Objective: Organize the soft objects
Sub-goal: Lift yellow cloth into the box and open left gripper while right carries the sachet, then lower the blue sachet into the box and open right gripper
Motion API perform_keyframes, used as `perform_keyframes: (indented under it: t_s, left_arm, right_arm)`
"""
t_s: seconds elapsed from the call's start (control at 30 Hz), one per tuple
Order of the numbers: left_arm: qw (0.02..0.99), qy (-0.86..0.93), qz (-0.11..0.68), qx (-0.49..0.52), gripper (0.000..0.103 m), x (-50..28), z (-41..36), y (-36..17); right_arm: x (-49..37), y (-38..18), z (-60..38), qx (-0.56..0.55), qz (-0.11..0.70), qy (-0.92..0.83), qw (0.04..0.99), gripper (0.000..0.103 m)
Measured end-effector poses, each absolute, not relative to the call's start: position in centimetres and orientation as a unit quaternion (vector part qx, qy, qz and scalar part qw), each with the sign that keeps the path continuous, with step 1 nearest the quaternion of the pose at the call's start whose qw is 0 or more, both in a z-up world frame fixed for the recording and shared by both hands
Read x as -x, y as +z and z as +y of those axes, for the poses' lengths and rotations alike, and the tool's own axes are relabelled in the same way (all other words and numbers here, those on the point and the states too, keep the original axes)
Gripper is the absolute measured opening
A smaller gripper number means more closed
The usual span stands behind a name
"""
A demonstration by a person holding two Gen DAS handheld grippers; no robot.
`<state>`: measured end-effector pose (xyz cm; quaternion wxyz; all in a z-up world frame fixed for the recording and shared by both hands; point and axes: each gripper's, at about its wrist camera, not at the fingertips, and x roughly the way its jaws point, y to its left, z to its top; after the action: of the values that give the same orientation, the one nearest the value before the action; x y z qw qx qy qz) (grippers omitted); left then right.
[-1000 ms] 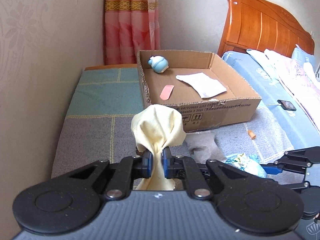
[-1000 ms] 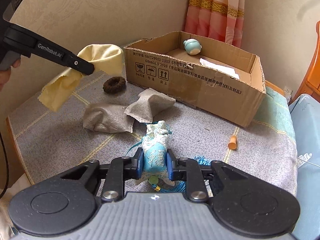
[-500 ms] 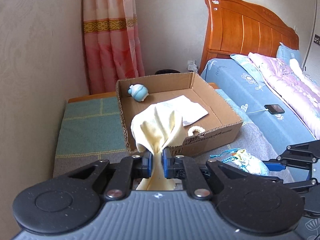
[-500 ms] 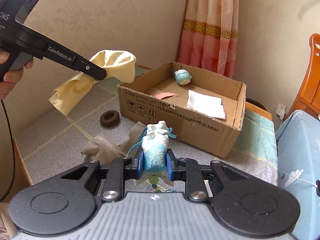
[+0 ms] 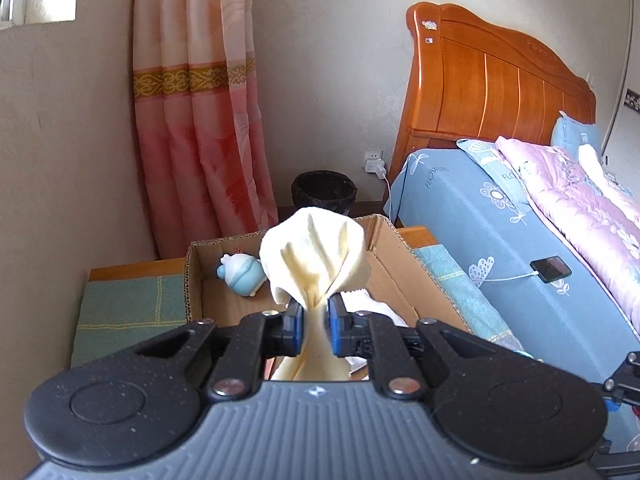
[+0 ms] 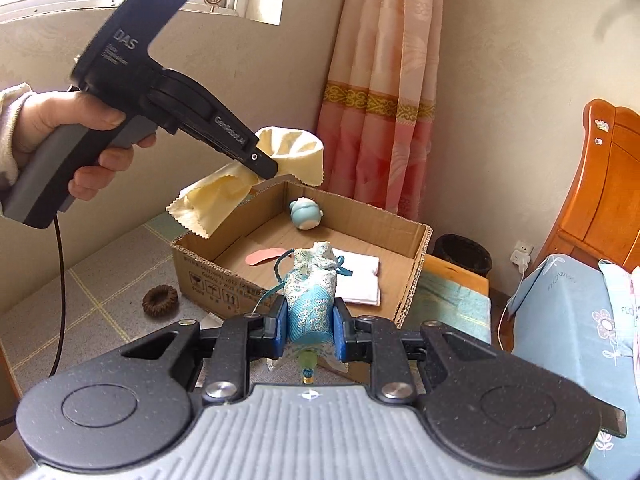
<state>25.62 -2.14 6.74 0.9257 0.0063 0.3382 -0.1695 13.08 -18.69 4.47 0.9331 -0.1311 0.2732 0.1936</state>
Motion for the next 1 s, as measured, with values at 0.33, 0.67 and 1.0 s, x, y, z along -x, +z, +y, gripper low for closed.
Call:
perform_keyframes:
  t_s: [0.33,0.67,1.0]
  left_arm:
    - [0.940,-0.128,0.315,0.014,0.094,-23.0,0.1,4.5]
    - [0.953,-0.086,0.289,-0.035,0.101,-14.1,1.7,3.6]
    - [0.945,-0.075,0.318,-0.022,0.101,-11.2,3.4,1.7]
  right_arm:
    - [-15.7,4.4,-18.9,0.131,0.281,0.179,0.934,0.026]
    - [-22.1,4.9,-17.7,0.111,0.293,0.178,0.933,0.027]
    - [-30.7,4.4,-14.2,0.120,0.303,0.145,0.934,0.046]
